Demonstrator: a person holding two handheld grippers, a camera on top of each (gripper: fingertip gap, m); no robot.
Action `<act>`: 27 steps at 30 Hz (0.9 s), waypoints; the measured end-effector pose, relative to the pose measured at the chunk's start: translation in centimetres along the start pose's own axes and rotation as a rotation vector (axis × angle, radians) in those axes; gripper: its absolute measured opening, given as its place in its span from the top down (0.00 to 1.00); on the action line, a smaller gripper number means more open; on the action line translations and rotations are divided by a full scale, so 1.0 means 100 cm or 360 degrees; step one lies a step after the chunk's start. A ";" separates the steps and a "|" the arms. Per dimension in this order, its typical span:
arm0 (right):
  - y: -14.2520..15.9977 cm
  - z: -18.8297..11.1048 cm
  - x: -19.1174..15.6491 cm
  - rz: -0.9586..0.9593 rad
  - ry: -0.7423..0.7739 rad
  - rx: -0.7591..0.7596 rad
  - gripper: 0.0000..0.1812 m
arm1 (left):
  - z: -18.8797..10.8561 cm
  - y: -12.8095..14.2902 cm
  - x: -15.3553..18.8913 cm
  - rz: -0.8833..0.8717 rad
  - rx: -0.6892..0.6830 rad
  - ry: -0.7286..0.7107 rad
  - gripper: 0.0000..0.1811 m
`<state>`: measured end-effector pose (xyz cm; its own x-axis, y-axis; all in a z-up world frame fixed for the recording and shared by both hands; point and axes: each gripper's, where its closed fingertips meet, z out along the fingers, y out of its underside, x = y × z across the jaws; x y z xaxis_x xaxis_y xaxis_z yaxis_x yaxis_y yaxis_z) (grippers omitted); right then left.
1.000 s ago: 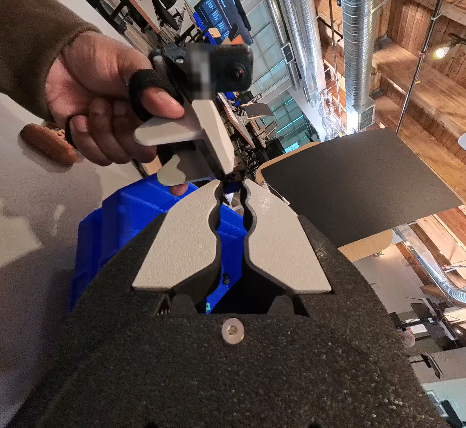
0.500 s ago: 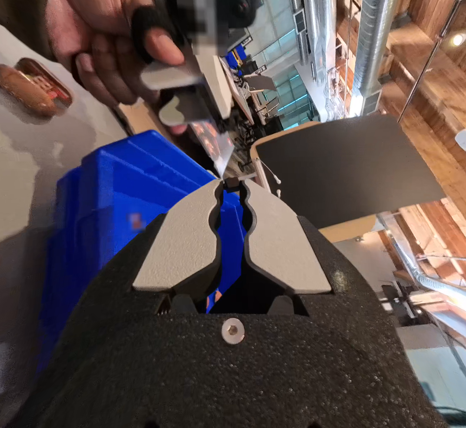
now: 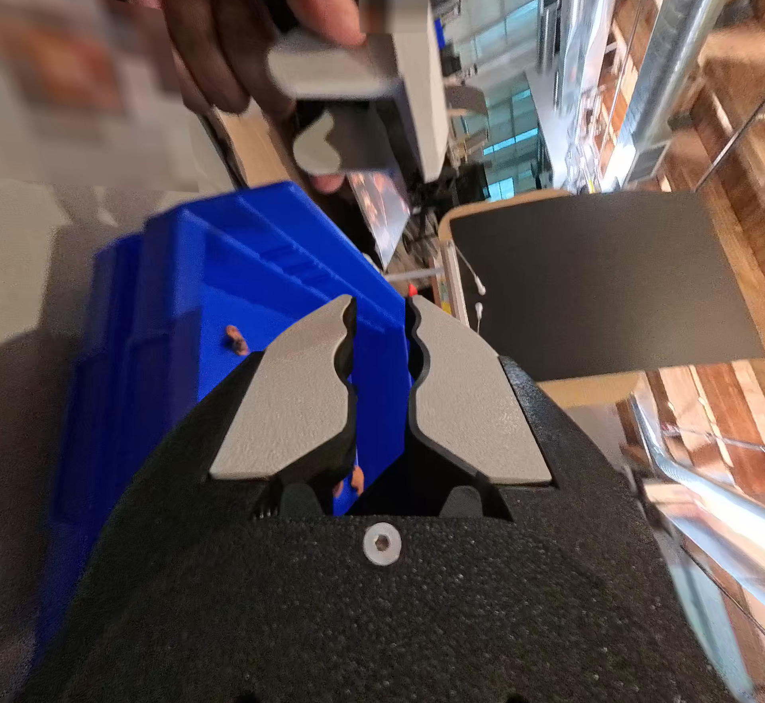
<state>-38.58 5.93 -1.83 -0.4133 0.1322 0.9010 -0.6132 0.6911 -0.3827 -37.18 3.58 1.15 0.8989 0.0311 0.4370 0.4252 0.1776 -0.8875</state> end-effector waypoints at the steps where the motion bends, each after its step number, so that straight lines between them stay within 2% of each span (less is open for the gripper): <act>1: -0.008 -0.004 0.000 0.0025 -0.0007 0.0078 0.88 | 0.002 0.001 0.002 0.0003 -0.0012 0.0006 0.91; 5: -0.033 -0.012 0.006 0.0105 0.0013 0.0247 0.88 | 0.010 0.010 0.007 0.0021 -0.0081 0.0023 0.91; 8: -0.039 -0.014 0.006 0.0099 0.0037 0.0269 0.88 | 0.012 0.012 0.010 0.0035 -0.0097 0.0020 0.91; 23: -0.042 -0.013 0.006 0.0068 0.0093 0.0289 0.93 | 0.012 0.018 0.011 0.0168 -0.0208 -0.0074 0.91; 27: -0.022 -0.018 0.017 0.0105 0.0108 0.0211 0.93 | -0.006 -0.002 0.003 0.0101 -0.0057 -0.0103 0.91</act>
<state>-36.73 5.88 0.89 -0.4118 0.2251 0.8831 -0.6714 0.5803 -0.4610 -36.92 2.98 1.33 0.9160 0.1051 0.3871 0.3720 0.1380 -0.9179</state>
